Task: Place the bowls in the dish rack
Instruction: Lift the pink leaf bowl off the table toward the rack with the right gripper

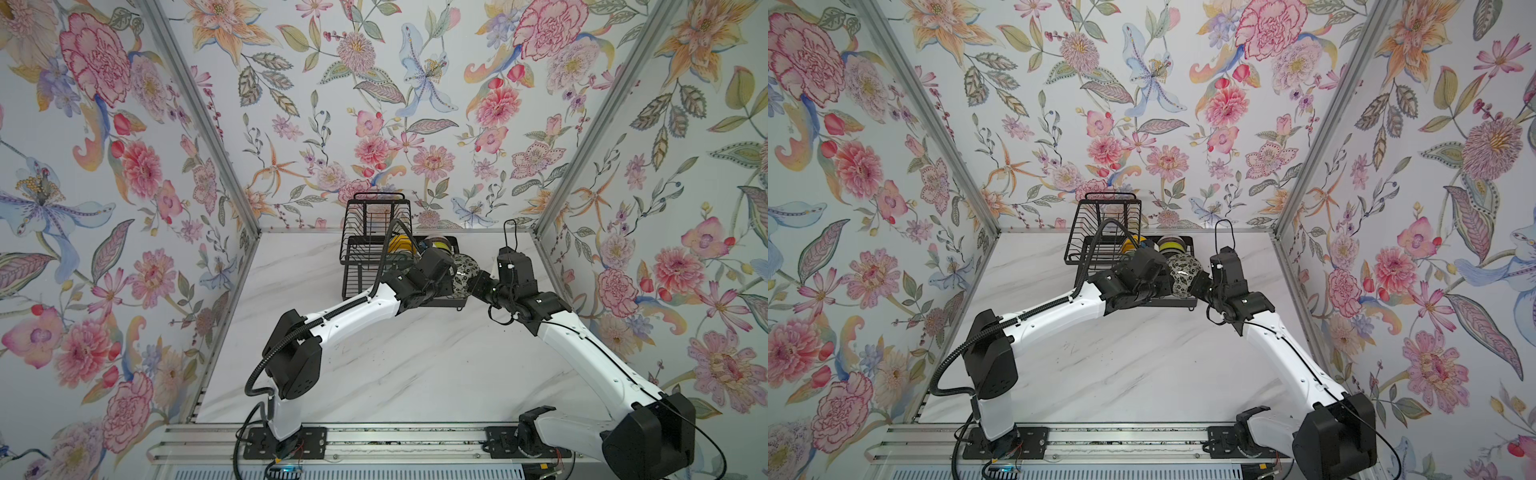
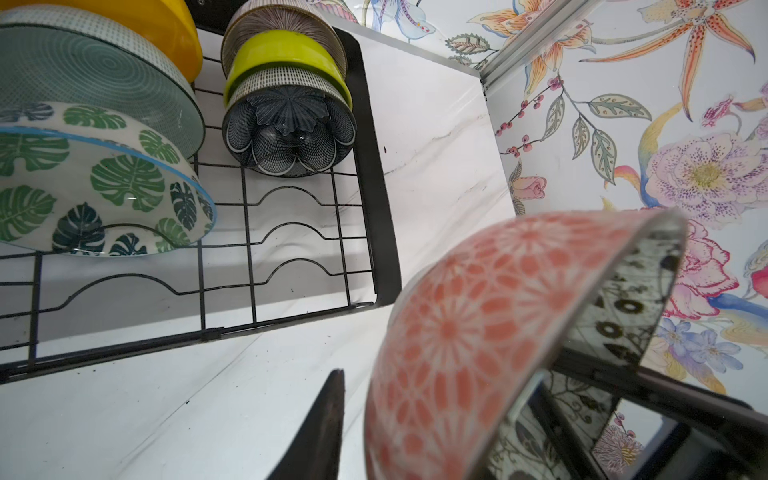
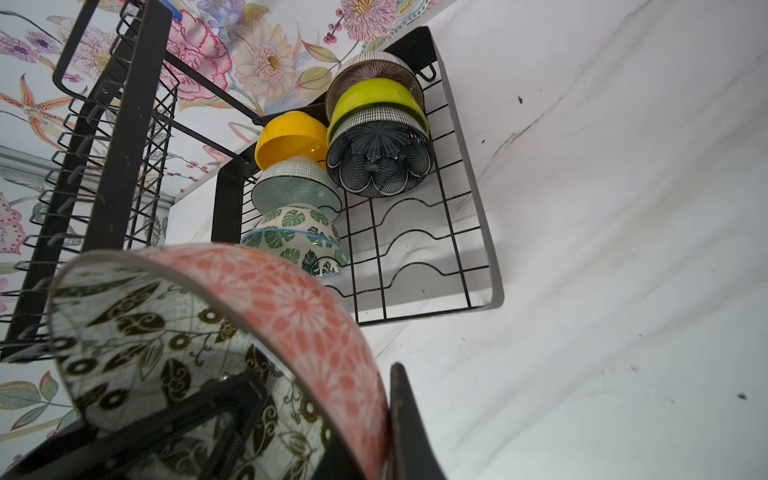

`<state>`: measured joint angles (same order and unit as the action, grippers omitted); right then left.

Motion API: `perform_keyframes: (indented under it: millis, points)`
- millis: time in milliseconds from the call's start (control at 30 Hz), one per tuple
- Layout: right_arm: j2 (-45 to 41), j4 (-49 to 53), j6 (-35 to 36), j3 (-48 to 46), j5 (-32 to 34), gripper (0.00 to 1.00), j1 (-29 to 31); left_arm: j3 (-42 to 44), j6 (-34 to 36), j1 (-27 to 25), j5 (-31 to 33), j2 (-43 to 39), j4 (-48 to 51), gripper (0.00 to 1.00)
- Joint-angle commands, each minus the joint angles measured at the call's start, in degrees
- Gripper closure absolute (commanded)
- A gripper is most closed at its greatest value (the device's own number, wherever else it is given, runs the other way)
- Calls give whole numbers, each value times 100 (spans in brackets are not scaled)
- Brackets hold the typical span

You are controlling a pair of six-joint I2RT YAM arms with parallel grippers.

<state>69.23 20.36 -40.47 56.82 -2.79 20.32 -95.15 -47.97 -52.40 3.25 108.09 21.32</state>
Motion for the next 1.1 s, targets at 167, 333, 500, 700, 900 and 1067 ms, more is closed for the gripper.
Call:
perform_keyframes:
  millis: [167,333,500,700,900,1067]
  points:
    - [-261,-342,-46,-100,97,97,178,447,-78,74,99,-328,-163,89]
    - [-235,-383,-63,-126,90,90,227,502,-81,65,126,-375,-225,99]
    - [-243,-365,-93,-162,125,77,231,546,-78,72,155,-414,-249,100]
    - [-259,-364,-152,-171,47,66,218,630,-64,68,327,-473,-303,100]
    - [-415,-389,-247,-270,43,57,123,678,15,64,481,-522,-295,100]
    - [-532,-445,-413,-347,-176,41,-91,829,81,59,840,-638,-297,100]
